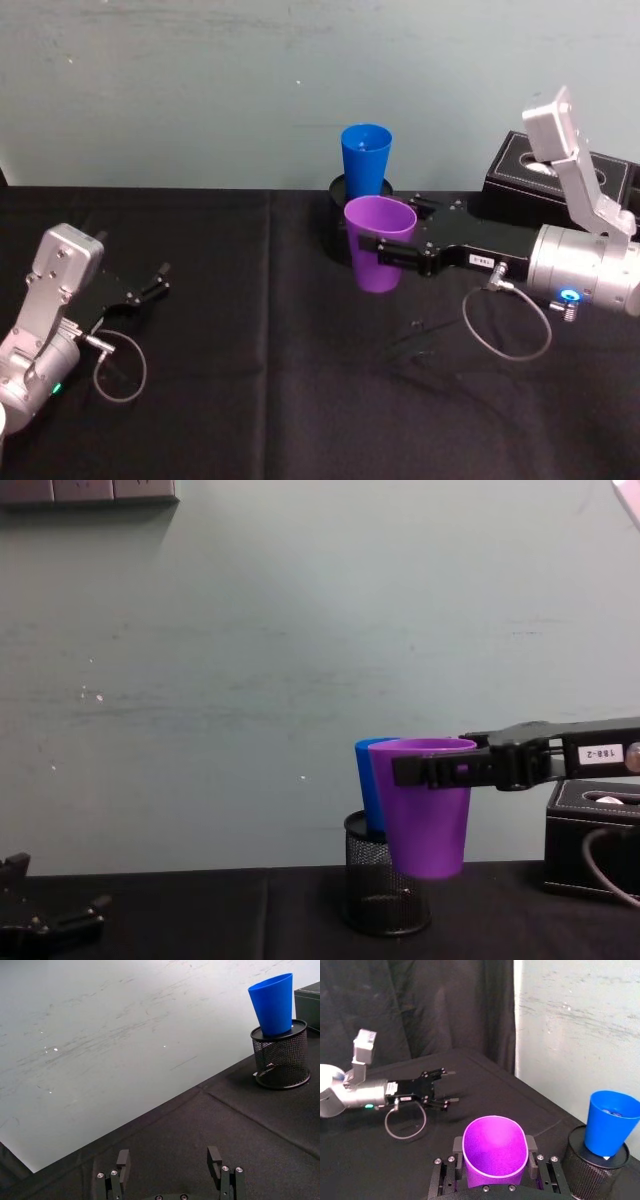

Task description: Pick up one cup with a gripper and tap it against the other cup.

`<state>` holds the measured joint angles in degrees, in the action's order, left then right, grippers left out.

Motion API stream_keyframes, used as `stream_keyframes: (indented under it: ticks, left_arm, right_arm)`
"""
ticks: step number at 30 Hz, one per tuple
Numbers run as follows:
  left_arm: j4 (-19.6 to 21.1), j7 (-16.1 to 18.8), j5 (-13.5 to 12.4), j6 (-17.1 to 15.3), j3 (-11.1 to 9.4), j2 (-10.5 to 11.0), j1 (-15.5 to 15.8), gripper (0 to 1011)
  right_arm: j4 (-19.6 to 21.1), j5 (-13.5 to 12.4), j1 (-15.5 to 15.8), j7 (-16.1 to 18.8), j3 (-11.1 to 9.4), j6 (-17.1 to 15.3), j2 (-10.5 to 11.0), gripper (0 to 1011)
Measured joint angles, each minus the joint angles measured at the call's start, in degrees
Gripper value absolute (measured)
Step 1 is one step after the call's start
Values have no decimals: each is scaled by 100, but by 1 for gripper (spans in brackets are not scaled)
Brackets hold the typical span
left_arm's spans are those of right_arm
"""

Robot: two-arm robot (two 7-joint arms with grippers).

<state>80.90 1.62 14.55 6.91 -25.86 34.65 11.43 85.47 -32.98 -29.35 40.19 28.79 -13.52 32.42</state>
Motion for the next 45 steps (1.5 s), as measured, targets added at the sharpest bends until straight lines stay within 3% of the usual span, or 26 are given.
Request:
stream_keyframes:
  ticks: [9,45]
  left_arm:
    - [0,0,0,0,0,0,0,1012]
    - [0,0,0,0,0,0,0,1011]
  right_arm:
    - [214,-2,134,-135,71,211,150,718]
    - [172,15,102,-130,62,187,123,718]
